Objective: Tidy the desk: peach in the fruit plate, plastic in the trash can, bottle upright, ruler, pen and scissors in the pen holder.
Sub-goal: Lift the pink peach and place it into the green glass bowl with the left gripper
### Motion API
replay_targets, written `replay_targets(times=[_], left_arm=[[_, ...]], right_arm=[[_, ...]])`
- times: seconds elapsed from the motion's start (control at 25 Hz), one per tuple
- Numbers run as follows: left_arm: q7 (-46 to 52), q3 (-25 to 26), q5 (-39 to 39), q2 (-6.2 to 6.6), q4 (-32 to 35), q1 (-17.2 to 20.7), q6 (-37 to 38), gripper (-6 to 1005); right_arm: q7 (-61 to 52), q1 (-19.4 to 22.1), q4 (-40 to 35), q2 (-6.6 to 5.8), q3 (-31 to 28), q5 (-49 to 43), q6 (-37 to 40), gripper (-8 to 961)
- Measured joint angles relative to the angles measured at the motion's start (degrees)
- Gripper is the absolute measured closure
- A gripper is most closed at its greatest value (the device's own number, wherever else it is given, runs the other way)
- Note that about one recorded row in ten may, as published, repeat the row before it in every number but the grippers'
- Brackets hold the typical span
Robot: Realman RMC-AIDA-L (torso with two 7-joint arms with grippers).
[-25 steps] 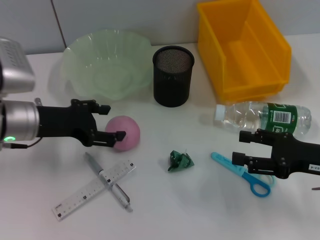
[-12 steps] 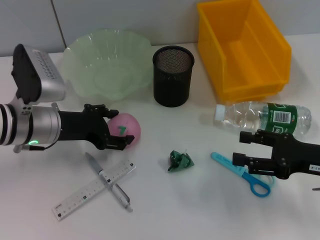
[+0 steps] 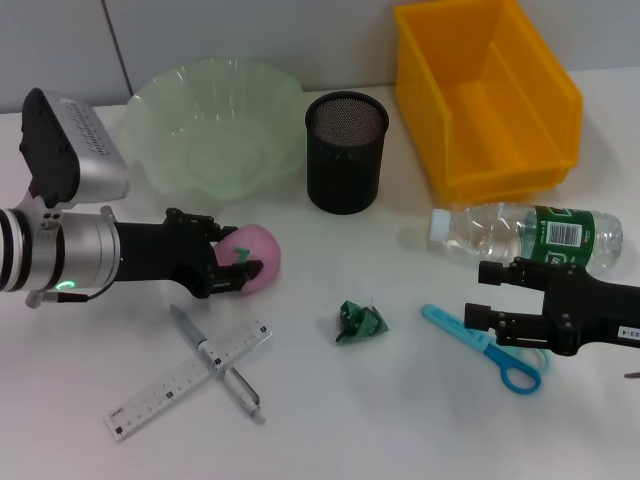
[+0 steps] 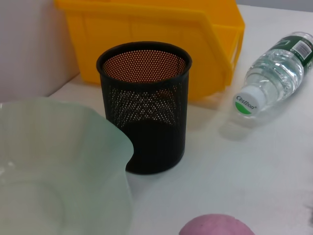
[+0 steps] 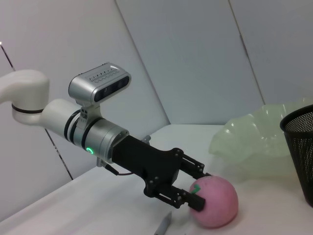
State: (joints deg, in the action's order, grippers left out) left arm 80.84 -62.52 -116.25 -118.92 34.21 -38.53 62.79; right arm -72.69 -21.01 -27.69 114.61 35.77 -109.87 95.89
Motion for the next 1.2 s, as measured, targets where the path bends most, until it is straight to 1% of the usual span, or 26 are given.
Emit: replay_targets(times=[0.2,0.24,0.28,0.36,0.4,0.44,0.52,0.56,0.6,0.64,0.68,0.72,0.76,0.8,0.84,0.88,0.92,0.96,1.0,1.04,1.2], left_arm=[[0.1,0.5,0.3,0.14,0.2,0.3,1.3,344],[0.1,0.5,0.3,0.14,0.2,0.3,1.3,380],[0.6,0.9,1.9,0.38,1.3,1.2,4.0,416],[1.0,1.6,3.3,0.55,2.7,2.1,6.6,489],[1.3,4.0,5.6,0.60,4.9,3.4,10.9,525],[1.3,4.0,5.6,0.60,4.9,3.4,10.9,536],[1.3,7.0,9.2,0.61,6.2,4.4,14.1,559],[1.3,7.0,9.2,0.61,6.2,4.4,14.1,570],[1.2,10.4,15.4,0.57,6.1,5.1,14.8,581],[0.9,11.2,17.6,0.54,5.5,5.3,14.3,606],[0.0,12.3,22.4,0.46,3.9,5.3,12.4,632],[0.0,12.3,22.4,0.46,3.9,5.3,12.4,642],[-1.1,12.5,25.5,0.38,2.5,5.3,10.6,651],[-3.7,12.3,30.1,0.26,0.1,4.8,6.5,661],[-5.4,12.1,32.5,0.19,-1.6,4.2,4.1,670],[-6.8,11.9,34.0,0.14,-3.0,3.6,2.0,680],[-6.8,11.9,34.0,0.14,-3.0,3.6,2.0,685],[-9.0,11.7,35.9,0.09,-5.2,2.5,-0.8,691],[-12.2,11.7,37.8,-0.06,-8.9,0.2,-6.2,696],[-12.2,11.7,37.8,-0.06,-8.9,0.2,-6.2,702],[-16.3,11.2,38.7,-0.17,-13.6,-4.0,-16.1,723]], right_arm=[[-0.1,0.0,-0.1,0.00,0.0,0.0,0.0,161],[-0.1,0.0,-0.1,0.00,0.0,0.0,0.0,161],[-0.1,0.0,-0.1,0.00,0.0,0.0,0.0,161],[-0.1,0.0,-0.1,0.00,0.0,0.0,0.0,161],[-0.1,0.0,0.0,0.00,0.0,0.1,0.0,161],[-0.1,0.0,0.0,0.00,0.0,0.1,0.0,161],[-0.1,0.0,0.0,0.00,0.0,0.2,0.0,161],[-0.1,0.0,0.0,0.00,0.0,0.2,0.0,161],[-0.2,0.0,0.0,0.00,0.0,0.3,0.0,161],[-0.2,0.0,0.0,0.00,0.0,0.3,0.0,161],[-0.4,0.0,0.0,0.00,0.0,0.3,0.0,161],[-0.4,0.0,0.0,0.00,0.0,0.3,0.0,161],[-0.5,0.0,0.0,0.00,0.0,0.3,0.0,161],[-0.5,0.0,0.0,0.06,0.0,0.3,0.0,161],[-0.5,0.0,-0.1,0.11,0.0,0.3,0.0,161],[-0.5,0.1,-0.1,0.16,0.0,0.3,0.0,161],[-0.5,0.1,-0.1,0.16,0.0,0.3,0.0,161],[-0.5,0.1,-0.2,0.22,0.0,0.3,0.0,161],[-0.5,0.0,-0.2,0.30,0.0,0.3,0.0,161],[-0.5,0.0,-0.2,0.30,0.0,0.3,0.0,161],[-0.6,-0.3,-0.2,0.41,0.0,0.4,0.0,161]])
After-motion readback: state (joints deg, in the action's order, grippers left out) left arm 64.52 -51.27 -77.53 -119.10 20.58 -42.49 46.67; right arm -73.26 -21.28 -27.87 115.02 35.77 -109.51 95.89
